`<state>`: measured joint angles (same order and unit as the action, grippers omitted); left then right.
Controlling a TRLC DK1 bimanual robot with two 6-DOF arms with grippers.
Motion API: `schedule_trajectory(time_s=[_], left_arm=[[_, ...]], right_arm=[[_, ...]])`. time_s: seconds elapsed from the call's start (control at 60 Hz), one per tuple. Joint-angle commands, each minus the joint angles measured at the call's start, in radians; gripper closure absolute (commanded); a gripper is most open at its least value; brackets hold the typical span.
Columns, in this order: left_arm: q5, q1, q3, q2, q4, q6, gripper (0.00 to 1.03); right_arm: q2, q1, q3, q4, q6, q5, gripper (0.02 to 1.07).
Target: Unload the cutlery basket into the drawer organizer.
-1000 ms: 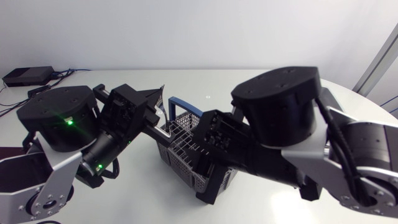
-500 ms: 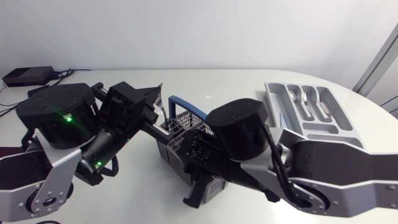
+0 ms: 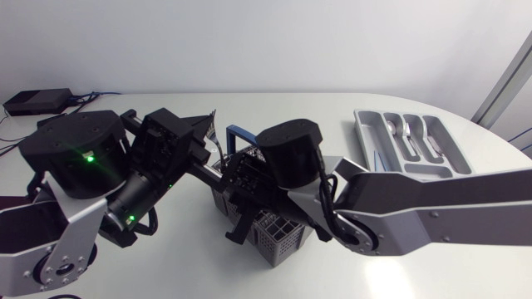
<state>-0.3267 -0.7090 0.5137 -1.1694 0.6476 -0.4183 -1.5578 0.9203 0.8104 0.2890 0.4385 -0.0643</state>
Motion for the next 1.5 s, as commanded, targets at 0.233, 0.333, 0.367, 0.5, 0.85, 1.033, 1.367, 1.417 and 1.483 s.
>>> schedule_trajectory(time_s=[0.233,0.333,0.367,0.5,0.85,1.033,1.367,1.417,1.483], left_arm=[[0.003,-0.020,0.028,0.034,0.027,0.001,0.90],[0.003,-0.023,0.034,0.040,0.027,-0.005,0.86],[0.003,-0.027,0.037,0.047,0.027,-0.008,0.79],[0.003,-0.052,0.039,0.057,0.027,-0.033,0.61],[0.029,-0.089,0.063,0.234,-0.098,-0.037,0.31],[0.244,0.141,0.114,0.269,-0.266,0.007,0.32],[0.735,0.528,0.339,-0.188,-0.477,0.016,0.32],[0.756,0.529,0.378,-0.256,-0.514,-0.017,0.32],[0.824,0.546,0.450,-0.361,-0.600,-0.063,0.32]], right_arm=[[-0.030,-0.047,-0.082,-0.050,-0.029,0.004,0.96],[0.004,-0.054,-0.080,-0.074,-0.024,0.004,0.96],[0.016,-0.054,-0.080,-0.080,-0.021,0.004,0.96],[0.107,-0.046,-0.073,-0.136,-0.023,-0.002,0.95],[0.384,0.015,-0.062,-0.314,-0.032,-0.066,0.40],[0.594,0.015,-0.091,-0.407,-0.047,-0.127,0.34],[0.825,-0.218,-0.218,-0.488,-0.040,-0.134,0.35],[0.834,-0.259,-0.229,-0.507,-0.032,-0.132,0.35],[0.855,-0.322,-0.251,-0.527,-0.024,-0.103,0.35]])
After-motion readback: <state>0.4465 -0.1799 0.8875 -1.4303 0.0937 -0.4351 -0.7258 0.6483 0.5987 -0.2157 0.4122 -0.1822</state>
